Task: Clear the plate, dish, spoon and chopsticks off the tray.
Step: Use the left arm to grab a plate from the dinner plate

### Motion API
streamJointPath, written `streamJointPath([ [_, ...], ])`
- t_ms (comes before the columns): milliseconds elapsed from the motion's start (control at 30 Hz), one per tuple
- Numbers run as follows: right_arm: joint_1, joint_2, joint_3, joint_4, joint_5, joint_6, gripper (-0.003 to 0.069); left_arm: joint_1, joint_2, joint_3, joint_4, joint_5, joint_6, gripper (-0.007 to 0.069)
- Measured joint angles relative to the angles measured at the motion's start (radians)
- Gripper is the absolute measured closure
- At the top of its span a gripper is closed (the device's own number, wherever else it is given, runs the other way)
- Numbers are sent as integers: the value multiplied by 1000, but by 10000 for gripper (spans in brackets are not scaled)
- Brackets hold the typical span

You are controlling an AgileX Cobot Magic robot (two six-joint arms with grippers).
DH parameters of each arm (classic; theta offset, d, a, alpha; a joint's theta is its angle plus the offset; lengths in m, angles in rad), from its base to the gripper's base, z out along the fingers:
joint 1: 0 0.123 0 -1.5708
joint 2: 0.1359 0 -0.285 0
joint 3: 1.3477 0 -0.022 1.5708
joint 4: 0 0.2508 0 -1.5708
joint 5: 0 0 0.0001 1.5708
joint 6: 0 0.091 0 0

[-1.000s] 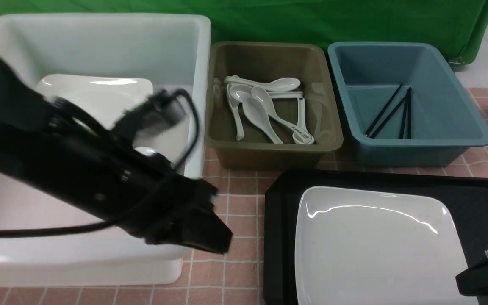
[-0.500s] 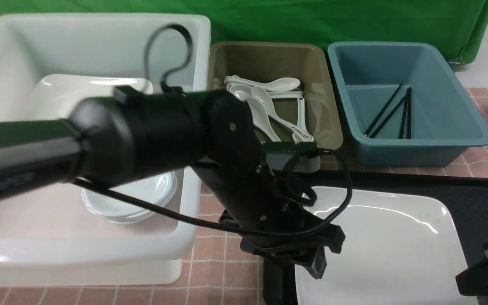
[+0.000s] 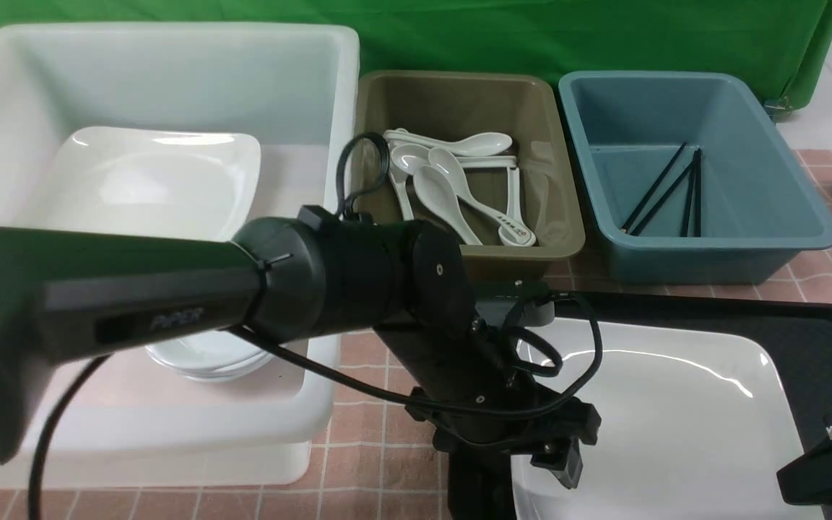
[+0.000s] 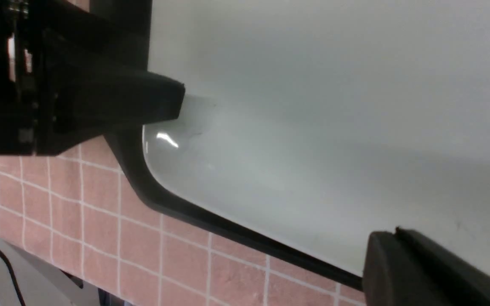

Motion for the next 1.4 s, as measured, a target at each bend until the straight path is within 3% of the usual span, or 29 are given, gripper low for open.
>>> streamJointPath([
  [600,0,0,0,3,0,13,589,1,65,-8,-125,-112,10,118],
  [667,0,0,0,3,0,15,587,1,70,-9,-134,-114,9,145],
  [733,0,0,0,3,0,16,587,2,75,-9,-138,-121,-4,221],
  [800,0,0,0,3,0,16,587,2,80,-9,-139,-126,-12,316],
  [900,0,0,0,3,0,16,586,2,88,-8,-143,-131,-19,536],
  [933,0,0,0,3,0,16,586,2,88,-8,-151,-133,-27,567],
  [1400,0,-70,-21,13,-3,8,585,2,-28,4,-109,-117,-27,606],
])
